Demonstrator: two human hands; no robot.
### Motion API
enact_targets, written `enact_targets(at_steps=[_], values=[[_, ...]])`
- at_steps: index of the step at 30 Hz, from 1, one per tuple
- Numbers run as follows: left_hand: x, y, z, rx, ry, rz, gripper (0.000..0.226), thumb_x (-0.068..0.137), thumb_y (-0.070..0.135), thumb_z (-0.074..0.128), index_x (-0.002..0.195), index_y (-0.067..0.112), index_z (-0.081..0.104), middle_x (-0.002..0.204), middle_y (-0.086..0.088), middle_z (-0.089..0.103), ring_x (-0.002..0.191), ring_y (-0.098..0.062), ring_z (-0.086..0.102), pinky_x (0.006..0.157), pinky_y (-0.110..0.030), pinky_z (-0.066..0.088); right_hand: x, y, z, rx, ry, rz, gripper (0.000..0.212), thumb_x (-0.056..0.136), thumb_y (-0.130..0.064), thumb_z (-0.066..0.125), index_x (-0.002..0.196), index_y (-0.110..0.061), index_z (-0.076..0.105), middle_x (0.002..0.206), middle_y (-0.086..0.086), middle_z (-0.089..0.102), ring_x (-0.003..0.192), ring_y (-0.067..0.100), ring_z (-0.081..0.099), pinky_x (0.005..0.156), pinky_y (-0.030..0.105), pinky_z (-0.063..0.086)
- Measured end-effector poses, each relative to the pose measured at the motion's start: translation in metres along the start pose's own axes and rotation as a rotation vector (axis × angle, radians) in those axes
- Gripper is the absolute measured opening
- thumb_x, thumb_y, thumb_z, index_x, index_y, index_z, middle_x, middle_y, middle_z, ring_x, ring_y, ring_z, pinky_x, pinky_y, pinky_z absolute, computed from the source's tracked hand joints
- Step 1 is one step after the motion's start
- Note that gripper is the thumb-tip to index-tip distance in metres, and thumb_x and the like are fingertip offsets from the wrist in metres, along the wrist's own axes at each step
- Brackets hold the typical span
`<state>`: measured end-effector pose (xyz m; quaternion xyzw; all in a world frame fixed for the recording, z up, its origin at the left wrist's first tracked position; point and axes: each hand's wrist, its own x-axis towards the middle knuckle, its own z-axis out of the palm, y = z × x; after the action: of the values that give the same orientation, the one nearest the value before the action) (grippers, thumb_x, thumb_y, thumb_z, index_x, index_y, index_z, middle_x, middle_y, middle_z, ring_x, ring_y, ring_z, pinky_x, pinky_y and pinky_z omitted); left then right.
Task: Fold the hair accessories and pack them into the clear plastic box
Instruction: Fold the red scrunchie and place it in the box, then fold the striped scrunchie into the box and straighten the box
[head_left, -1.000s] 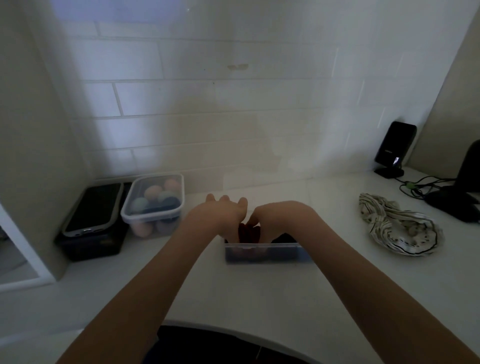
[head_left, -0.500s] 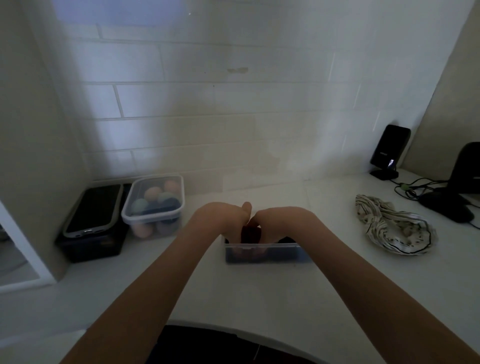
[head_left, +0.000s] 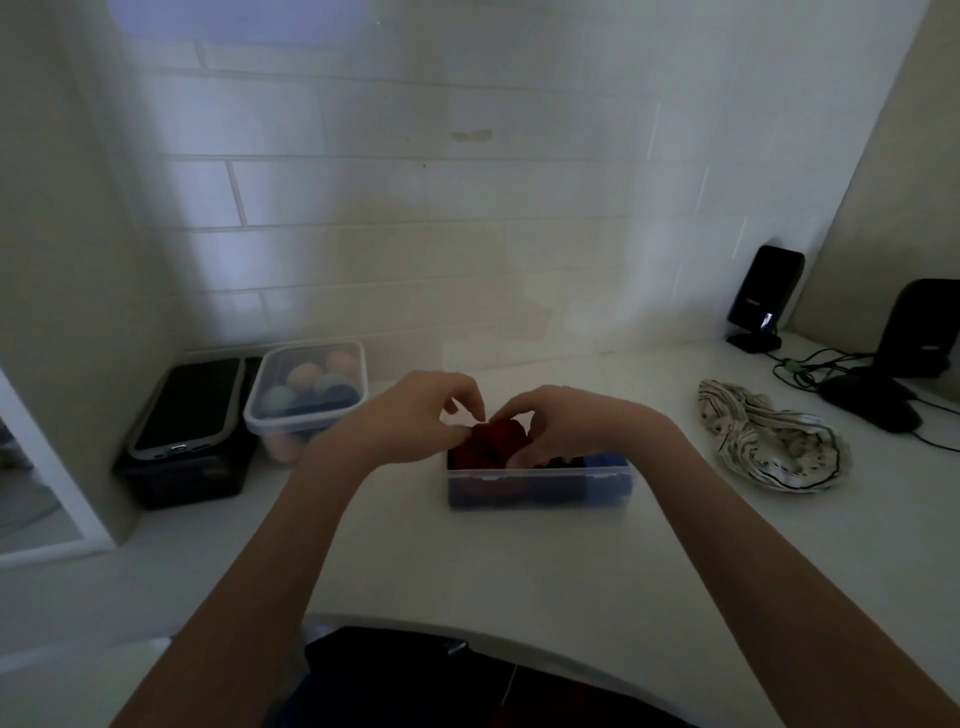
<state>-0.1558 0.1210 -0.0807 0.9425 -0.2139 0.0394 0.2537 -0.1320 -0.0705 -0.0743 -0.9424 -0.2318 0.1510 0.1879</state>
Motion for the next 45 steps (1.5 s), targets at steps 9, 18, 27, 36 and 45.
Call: enact_targets(at_steps=[9, 18, 27, 36, 45], values=[[-0.002, 0.003, 0.022, -0.061, 0.178, 0.044, 0.029, 0.077, -0.002, 0.052, 0.075, 0.019, 0.073, 0.078, 0.005, 0.067, 0.076, -0.011, 0.059, 0.075, -0.023, 0.047, -0.018, 0.018, -0.004, 0.114, 0.317, -0.119, 0.020, 0.081, -0.021, 0.070, 0.100, -0.029, 0.069, 0.087, -0.005, 0.066, 0.074, 0.011, 0.059, 0.070, 0.023, 0.049], [-0.004, 0.004, 0.027, 0.202, -0.024, -0.013, 0.030, 0.080, 0.016, 0.053, 0.098, 0.028, 0.073, 0.091, 0.003, 0.072, 0.076, -0.016, 0.060, 0.071, -0.027, 0.046, -0.003, 0.014, 0.019, -0.322, 0.150, -0.096, 0.022, 0.087, -0.040, 0.056, 0.107, -0.045, 0.065, 0.093, -0.014, 0.066, 0.086, 0.010, 0.051, 0.081, 0.029, 0.029], [-0.005, 0.001, 0.025, -0.040, 0.108, 0.000, 0.030, 0.070, 0.001, 0.058, 0.083, 0.020, 0.076, 0.085, 0.000, 0.071, 0.080, -0.016, 0.062, 0.079, -0.030, 0.052, -0.004, 0.026, 0.017, 0.027, 0.186, -0.167, 0.030, 0.083, -0.023, 0.068, 0.113, -0.027, 0.066, 0.105, -0.013, 0.066, 0.088, -0.001, 0.059, 0.084, 0.012, 0.046], [-0.010, -0.002, 0.029, -0.242, 0.219, 0.028, 0.048, 0.062, -0.019, 0.044, 0.055, 0.019, 0.072, 0.073, -0.006, 0.071, 0.070, -0.014, 0.062, 0.067, -0.009, 0.043, -0.032, 0.091, 0.002, 0.001, 0.849, 0.114, 0.027, 0.089, -0.017, 0.058, 0.113, -0.027, 0.063, 0.112, -0.001, 0.069, 0.095, 0.014, 0.062, 0.090, 0.035, 0.049], [-0.006, 0.003, 0.046, -0.147, 0.137, -0.014, 0.039, 0.069, -0.015, 0.044, 0.070, 0.008, 0.076, 0.072, -0.009, 0.071, 0.067, -0.027, 0.063, 0.065, -0.026, 0.050, -0.033, 0.146, 0.032, -0.019, 0.523, 0.793, 0.051, 0.092, -0.027, 0.043, 0.141, -0.026, 0.031, 0.152, 0.013, 0.030, 0.138, 0.041, 0.024, 0.109, 0.063, 0.017]])
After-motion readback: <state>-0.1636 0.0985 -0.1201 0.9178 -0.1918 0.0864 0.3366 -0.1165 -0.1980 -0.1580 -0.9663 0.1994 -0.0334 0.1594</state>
